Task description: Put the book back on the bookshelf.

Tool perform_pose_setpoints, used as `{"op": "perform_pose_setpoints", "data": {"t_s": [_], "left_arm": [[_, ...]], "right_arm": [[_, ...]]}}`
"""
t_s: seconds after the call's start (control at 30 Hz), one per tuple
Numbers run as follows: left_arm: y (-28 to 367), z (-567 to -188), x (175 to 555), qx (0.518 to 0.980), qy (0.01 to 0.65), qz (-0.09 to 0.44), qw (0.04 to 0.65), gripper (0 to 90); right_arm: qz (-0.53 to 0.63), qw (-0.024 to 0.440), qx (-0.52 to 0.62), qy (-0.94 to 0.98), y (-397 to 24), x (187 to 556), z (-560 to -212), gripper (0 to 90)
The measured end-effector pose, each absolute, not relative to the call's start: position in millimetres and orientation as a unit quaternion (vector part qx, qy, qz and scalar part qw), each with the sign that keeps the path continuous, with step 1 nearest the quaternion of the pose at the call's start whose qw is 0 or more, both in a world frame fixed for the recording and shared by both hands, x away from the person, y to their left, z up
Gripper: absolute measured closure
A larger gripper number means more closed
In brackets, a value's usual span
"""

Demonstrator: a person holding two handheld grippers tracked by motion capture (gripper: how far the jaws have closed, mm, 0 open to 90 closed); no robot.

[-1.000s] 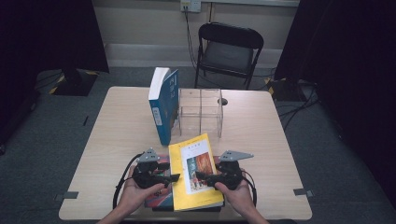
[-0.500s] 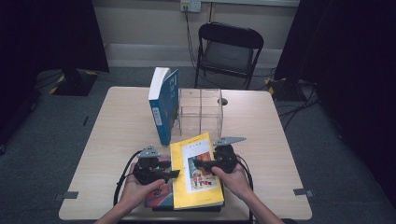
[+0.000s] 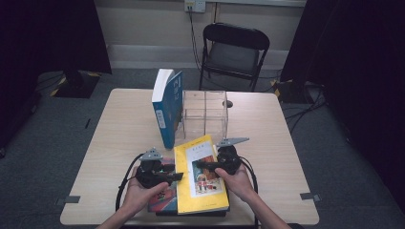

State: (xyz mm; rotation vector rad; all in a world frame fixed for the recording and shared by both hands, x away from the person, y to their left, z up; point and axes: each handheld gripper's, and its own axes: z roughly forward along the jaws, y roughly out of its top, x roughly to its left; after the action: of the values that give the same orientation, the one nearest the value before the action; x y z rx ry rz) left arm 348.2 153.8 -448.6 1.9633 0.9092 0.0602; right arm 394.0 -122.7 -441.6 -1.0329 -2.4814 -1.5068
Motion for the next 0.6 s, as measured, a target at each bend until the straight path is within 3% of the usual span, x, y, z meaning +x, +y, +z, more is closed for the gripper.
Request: {"op": "perform_pose_setpoints", "data": {"t_s": [0.17, 0.33, 0.6], "left_arm": [[153, -449, 348, 0.798, 0.373, 0.027, 0.473, 45.4], [155, -449, 352, 0.783, 0.384, -0.002, 0.489, 34.7], [155, -445, 350, 0.787, 0.374, 0.004, 0.491, 35.4]], "right_arm": [[-0.493, 0.02, -0.332, -0.804, -123, 391, -439, 75.7], [-0.517, 0.007, -0.317, -0.795, -127, 380, -431, 79.5], [-0.522, -0.006, -0.31, -0.794, -128, 372, -424, 80.6]]}}
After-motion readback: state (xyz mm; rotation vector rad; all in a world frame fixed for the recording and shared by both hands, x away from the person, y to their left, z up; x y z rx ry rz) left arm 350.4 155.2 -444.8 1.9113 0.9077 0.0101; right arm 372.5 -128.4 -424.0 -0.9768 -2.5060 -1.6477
